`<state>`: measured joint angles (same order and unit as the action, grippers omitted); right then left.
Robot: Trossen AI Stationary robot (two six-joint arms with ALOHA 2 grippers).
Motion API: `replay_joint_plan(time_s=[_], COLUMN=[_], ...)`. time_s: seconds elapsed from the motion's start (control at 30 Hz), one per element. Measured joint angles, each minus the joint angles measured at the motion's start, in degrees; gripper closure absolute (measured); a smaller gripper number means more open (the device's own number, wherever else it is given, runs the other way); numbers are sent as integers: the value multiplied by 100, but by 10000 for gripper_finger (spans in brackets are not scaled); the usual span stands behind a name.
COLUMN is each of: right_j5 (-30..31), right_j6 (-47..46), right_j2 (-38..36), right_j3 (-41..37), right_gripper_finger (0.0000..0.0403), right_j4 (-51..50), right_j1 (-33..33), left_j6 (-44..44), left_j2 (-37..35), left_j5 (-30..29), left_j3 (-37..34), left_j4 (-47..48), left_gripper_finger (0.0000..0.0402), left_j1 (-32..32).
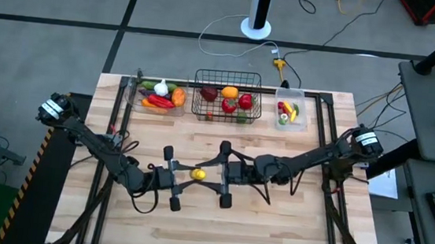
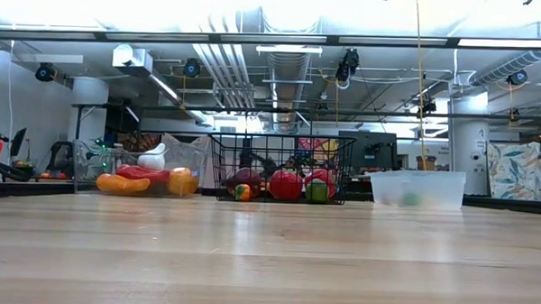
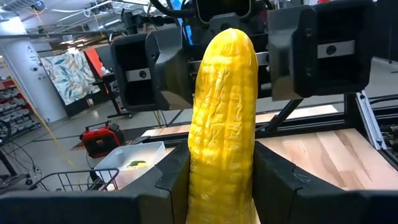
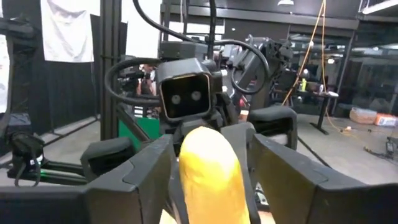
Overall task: Sort produce into baskets
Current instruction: Put the corn into the clear bin
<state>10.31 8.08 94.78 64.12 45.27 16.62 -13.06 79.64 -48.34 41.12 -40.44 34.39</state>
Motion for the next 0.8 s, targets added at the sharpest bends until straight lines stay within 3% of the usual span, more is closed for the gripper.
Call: replay_joint_plan(time_s=[0.13,0.3,0.43,0.57,0.67,0.8], right_j5=[21,100,655,1497,1999,2163], right_j6=[-48,69,77,-283,-988,-2131], right_j2=[-3,-227,-646,-1181,-1605,-2104], right_j3=[0,21,50,90,248,458], right_gripper_finger=[206,207,195,187,187,188], right_j4=[-46,-200,-681,-2028,-3550,-5679], right_j1=[-17,-36,-37,-71,-116,-244], left_j6=[-101,-181,-58,400,998,2161], left_j2=[0,-178,-489,-1006,-1451,-1815], left_j5=[-108,-820,-1305,-1301,-1085,28], left_j3=[0,0,0,66,279,859], left_j4=[11,340,834,1728,3004,5158], left_gripper_finger=[286,286,286,286,286,286], left_j1=[0,-36,-189,-513,-897,-1740])
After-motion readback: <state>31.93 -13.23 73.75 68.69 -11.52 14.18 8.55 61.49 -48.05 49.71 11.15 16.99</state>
